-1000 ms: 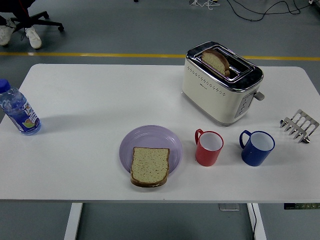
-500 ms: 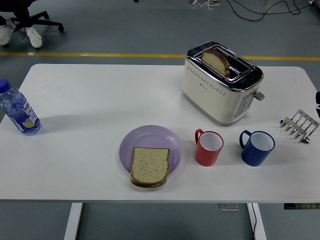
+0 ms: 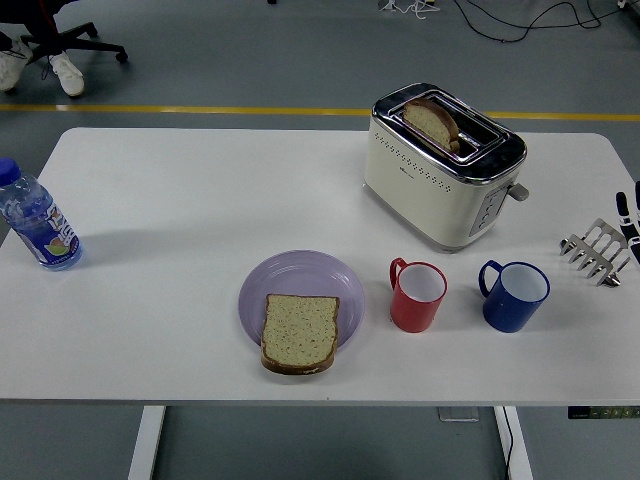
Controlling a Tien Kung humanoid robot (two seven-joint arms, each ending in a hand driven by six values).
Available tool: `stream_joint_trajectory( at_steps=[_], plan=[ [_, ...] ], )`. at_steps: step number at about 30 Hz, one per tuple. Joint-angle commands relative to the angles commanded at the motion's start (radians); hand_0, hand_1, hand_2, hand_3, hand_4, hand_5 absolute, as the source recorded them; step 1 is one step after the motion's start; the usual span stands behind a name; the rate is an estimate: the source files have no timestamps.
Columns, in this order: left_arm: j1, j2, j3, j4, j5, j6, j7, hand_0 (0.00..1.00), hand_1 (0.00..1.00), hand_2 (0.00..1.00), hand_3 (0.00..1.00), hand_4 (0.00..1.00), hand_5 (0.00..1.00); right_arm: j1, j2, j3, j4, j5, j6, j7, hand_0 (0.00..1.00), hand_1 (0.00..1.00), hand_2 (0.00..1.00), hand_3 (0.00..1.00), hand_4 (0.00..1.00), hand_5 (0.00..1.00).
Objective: Pick up the cup,pour liquid into bread,place the cup on the desk
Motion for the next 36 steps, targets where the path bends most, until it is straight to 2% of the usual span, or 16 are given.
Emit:
stream_joint_trajectory(
  at_steps=[10,12,14,16,17,18,22,23,24,26,28,29,33,36],
  plan=[
    [0.006,-0.004,-0.006,0.001,0.005,0.0,0.0,0.645,0.661,0.68,0.568,0.382,0.998,0.008,-0.003,-0.019,-0.044,-0.008,0.041,0.051,0.672,0.653,0.716,0.696,0.684,0.429],
    [0.011,-0.01,-0.033,0.002,0.018,0.002,0.0,0.645,0.658,0.68,0.568,0.382,0.998,0.025,-0.015,-0.037,-0.076,-0.027,0.08,0.045,0.676,0.656,0.716,0.696,0.683,0.425],
    [0.012,-0.011,-0.038,0.002,0.02,0.002,0.0,0.645,0.658,0.68,0.568,0.382,0.998,0.028,-0.017,-0.041,-0.084,-0.031,0.092,0.044,0.676,0.656,0.716,0.696,0.683,0.425],
    [0.016,-0.016,-0.065,0.003,0.029,0.005,0.0,0.645,0.658,0.68,0.568,0.382,0.998,0.055,-0.026,-0.07,-0.125,-0.036,0.152,0.054,0.676,0.656,0.716,0.696,0.683,0.425],
    [0.017,-0.018,-0.067,0.003,0.029,0.005,0.0,0.646,0.625,0.679,0.568,0.383,0.998,0.064,-0.028,-0.078,-0.141,-0.039,0.166,0.055,0.651,0.628,0.679,0.625,0.638,0.337],
    [0.017,-0.019,-0.068,0.003,0.028,0.005,0.001,0.646,0.625,0.679,0.568,0.383,0.998,0.071,-0.028,-0.084,-0.154,-0.042,0.173,0.056,0.651,0.628,0.679,0.625,0.638,0.337],
    [0.019,-0.023,-0.064,0.003,0.027,0.004,0.001,0.646,0.625,0.679,0.568,0.383,0.998,0.083,-0.023,-0.098,-0.203,-0.033,0.186,0.072,0.651,0.628,0.679,0.625,0.638,0.337],
    [0.023,-0.024,-0.064,0.003,0.024,0.004,0.001,0.646,0.625,0.679,0.568,0.383,0.998,0.083,-0.022,-0.107,-0.212,-0.023,0.192,0.095,0.651,0.628,0.679,0.625,0.638,0.337],
    [0.025,-0.025,-0.065,0.003,0.023,0.005,0.001,0.645,0.623,0.678,0.568,0.383,0.998,0.082,-0.022,-0.111,-0.215,-0.02,0.194,0.107,0.619,0.589,0.637,0.594,0.568,0.219],
    [0.033,-0.027,-0.057,0.004,0.014,0.005,0.0,0.645,0.623,0.678,0.568,0.383,0.998,0.088,-0.019,-0.126,-0.232,-0.025,0.187,0.173,0.619,0.589,0.637,0.594,0.568,0.219],
    [0.036,-0.029,-0.046,0.005,0.007,0.005,0.001,0.645,0.623,0.678,0.568,0.383,0.998,0.091,-0.016,-0.129,-0.245,-0.039,0.187,0.2,0.619,0.589,0.637,0.594,0.568,0.219],
    [0.037,-0.03,-0.038,0.005,0.004,0.005,0.001,0.645,0.615,0.679,0.568,0.383,0.998,0.093,-0.015,-0.133,-0.255,-0.046,0.185,0.204,0.616,0.586,0.636,0.592,0.543,0.173],
    [0.038,-0.033,-0.02,0.005,-0.008,0.005,0.001,0.645,0.615,0.679,0.568,0.383,0.998,0.096,-0.012,-0.131,-0.281,-0.084,0.19,0.19,0.616,0.586,0.636,0.592,0.543,0.173],
    [0.039,-0.035,-0.015,0.005,-0.013,0.005,0.001,0.644,0.613,0.678,0.567,0.384,0.998,0.091,-0.002,-0.1,-0.306,-0.111,0.205,0.152,0.621,0.591,0.641,0.594,0.554,0.18]
  ],
)
